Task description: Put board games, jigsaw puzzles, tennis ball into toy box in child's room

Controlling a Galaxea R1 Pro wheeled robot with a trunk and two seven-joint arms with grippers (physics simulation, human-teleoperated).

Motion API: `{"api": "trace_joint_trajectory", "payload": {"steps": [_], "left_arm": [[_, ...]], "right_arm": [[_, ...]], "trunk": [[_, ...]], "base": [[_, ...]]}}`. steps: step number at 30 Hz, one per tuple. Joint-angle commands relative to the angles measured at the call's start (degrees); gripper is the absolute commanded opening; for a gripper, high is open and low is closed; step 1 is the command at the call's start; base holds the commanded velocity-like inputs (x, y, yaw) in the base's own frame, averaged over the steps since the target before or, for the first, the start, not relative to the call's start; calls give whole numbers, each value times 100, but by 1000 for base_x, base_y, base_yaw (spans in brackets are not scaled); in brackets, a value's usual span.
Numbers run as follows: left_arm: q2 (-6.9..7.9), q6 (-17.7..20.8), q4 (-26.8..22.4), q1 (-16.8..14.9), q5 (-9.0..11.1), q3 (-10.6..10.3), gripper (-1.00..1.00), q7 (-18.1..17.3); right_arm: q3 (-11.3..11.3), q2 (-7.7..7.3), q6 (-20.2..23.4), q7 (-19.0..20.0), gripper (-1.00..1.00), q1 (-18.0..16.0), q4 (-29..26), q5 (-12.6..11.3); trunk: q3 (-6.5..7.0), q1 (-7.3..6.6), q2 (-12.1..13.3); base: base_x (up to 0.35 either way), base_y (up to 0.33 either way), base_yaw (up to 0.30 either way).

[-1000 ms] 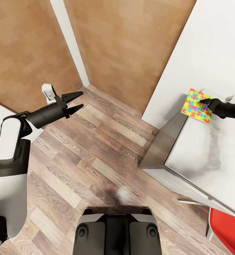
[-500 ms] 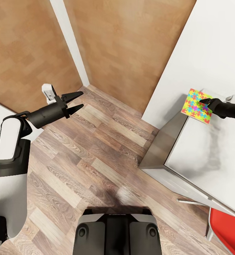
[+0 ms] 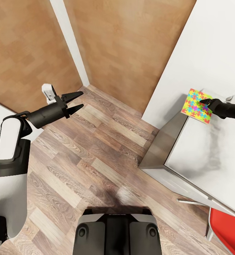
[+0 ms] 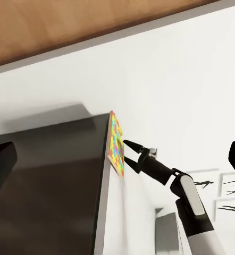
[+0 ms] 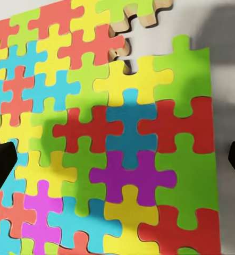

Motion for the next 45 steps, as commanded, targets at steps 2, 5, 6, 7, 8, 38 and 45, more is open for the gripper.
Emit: {"api": "trace_joint_trajectory", "payload": {"steps": [2, 5, 6, 7, 8, 38, 45], "left_arm": [[0, 22, 2, -4, -60, 6, 100, -60], [0, 22, 2, -4, -60, 6, 100, -60], [0, 22, 2, -4, -60, 6, 100, -60], [0, 22, 2, -4, -60, 6, 100, -60], [0, 22, 2, -4, -60, 6, 100, -60], [-13, -4, 28, 119, -259, -94, 100, -60], [-196, -164, 282, 235, -556, -245, 100, -65]], "right_arm": [[-6, -9, 17, -69, 100, -3, 4, -59], [-9, -56, 4, -87, 100, -3, 10, -59], [-8, -99, -15, -93, 100, -3, 14, -59], [-7, -149, -47, -98, 100, -3, 16, -59], [-7, -149, -47, -98, 100, -3, 16, -59], [-9, -753, -343, -93, 100, 86, -238, -67], [-17, -991, -258, -85, 100, 502, -916, -127]], "trunk": [[-6, 3, -9], [-6, 3, -9], [-6, 3, -9], [-6, 3, -9], [-6, 3, -9], [-6, 3, -9], [-6, 3, -9]], "base": [[0, 0, 0], [0, 0, 0], [0, 0, 0], [0, 0, 0], [0, 0, 0], [0, 0, 0], [0, 0, 0]]}}
